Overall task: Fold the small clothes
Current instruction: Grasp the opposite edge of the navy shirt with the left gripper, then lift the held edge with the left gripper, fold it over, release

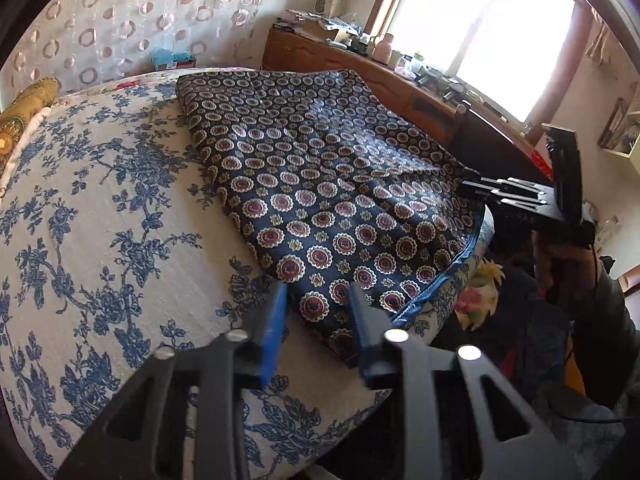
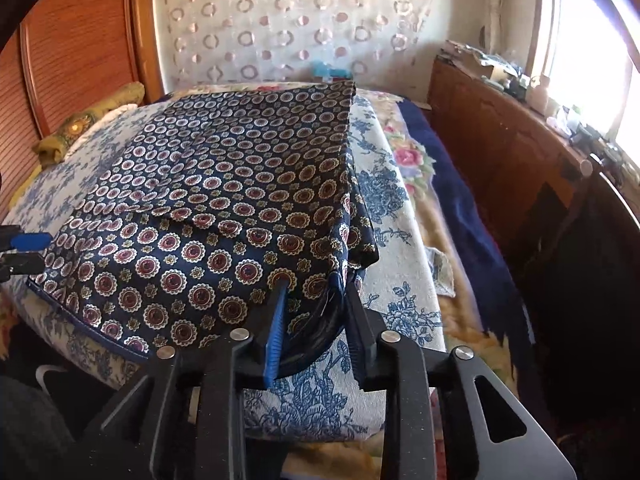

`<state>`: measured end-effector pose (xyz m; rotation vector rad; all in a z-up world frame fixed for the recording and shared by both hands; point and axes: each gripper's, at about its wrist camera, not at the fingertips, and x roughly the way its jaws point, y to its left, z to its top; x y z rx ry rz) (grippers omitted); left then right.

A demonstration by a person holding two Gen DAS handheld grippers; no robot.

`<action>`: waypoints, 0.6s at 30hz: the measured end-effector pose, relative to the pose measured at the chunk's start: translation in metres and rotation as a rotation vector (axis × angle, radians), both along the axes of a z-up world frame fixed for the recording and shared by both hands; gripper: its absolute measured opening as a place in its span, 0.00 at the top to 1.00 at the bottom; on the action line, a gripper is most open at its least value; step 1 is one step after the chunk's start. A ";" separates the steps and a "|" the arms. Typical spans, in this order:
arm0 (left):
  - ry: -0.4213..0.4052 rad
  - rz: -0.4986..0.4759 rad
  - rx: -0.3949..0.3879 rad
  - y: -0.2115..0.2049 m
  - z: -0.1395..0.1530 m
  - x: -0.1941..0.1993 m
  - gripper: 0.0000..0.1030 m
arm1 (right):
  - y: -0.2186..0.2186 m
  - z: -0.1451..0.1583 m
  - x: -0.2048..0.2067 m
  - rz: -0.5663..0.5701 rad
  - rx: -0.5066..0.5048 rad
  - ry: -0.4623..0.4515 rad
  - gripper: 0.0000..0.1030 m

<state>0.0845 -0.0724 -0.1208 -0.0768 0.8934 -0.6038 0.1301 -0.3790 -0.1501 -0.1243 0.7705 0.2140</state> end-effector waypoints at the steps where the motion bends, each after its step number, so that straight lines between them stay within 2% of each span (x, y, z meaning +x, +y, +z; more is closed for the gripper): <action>1: -0.001 -0.005 0.003 -0.001 -0.001 0.000 0.85 | 0.000 0.002 -0.002 -0.002 0.003 -0.007 0.69; 4: 0.002 -0.035 0.002 -0.004 -0.008 0.003 0.99 | 0.006 0.009 -0.006 0.007 -0.024 -0.033 0.59; 8: -0.028 -0.050 -0.037 -0.003 0.005 0.005 1.00 | 0.020 0.018 -0.010 0.047 -0.045 -0.059 0.54; 12: -0.092 -0.056 -0.075 -0.008 0.036 0.012 1.00 | 0.032 0.028 -0.017 0.099 0.000 -0.074 0.49; 16: -0.186 -0.060 -0.067 -0.023 0.071 0.025 1.00 | 0.047 0.038 -0.026 0.160 0.039 -0.097 0.47; 18: -0.205 -0.063 -0.063 -0.032 0.081 0.035 1.00 | 0.055 0.041 -0.030 0.185 0.049 -0.100 0.46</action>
